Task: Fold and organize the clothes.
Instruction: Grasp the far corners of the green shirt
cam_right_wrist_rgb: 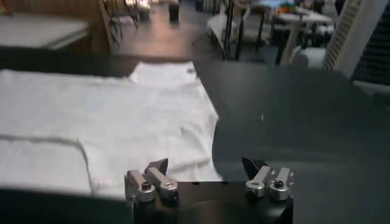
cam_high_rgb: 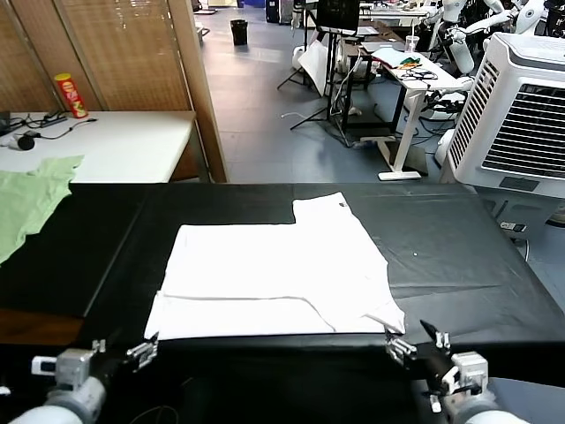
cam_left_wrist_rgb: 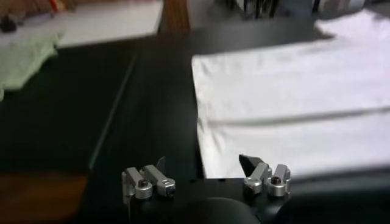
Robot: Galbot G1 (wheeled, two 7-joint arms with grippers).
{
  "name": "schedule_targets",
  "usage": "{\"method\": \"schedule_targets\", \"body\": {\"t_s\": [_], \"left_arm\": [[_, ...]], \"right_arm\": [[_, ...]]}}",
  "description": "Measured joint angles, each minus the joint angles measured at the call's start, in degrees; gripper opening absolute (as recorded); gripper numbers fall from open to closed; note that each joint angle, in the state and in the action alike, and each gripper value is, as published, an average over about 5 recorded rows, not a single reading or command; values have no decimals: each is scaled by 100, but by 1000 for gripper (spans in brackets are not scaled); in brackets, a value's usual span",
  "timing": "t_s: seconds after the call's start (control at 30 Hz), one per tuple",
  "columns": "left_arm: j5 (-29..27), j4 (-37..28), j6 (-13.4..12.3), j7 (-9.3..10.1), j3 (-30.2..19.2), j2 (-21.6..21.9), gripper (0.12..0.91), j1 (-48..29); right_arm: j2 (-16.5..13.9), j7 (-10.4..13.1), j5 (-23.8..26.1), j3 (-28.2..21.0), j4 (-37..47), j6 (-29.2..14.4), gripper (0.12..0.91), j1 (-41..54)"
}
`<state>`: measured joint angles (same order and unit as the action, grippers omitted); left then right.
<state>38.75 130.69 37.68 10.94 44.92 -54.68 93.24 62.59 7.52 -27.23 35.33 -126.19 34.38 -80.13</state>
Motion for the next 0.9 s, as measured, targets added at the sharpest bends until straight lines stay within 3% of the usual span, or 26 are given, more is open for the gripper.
{"method": "schedule_targets", "body": {"t_s": [0.1,0.27,0.53,0.73,0.9], "left_arm": [[200,-466,-87,-7,-263,105,798,-765],[363,-1624,39,26,-998,86,798,-2347],[353,-3612,93,-141,-2308,-181,798,-4538],[271,-4756,246,-226,-2859,-421,798,-5433],[192,-5238,293,-292,-2997,-464,798,-5666]], "right_arm": [[13,38,12,-323,716,4,798,878],[144,117,72,-977,2060,32,798,2301],[491,70,101,-1898,4054,70,798,4099],[805,-83,-93,-2248,5221,93,798,4912],[1069,-226,-52,-2441,5937,28,798,5327]]}}
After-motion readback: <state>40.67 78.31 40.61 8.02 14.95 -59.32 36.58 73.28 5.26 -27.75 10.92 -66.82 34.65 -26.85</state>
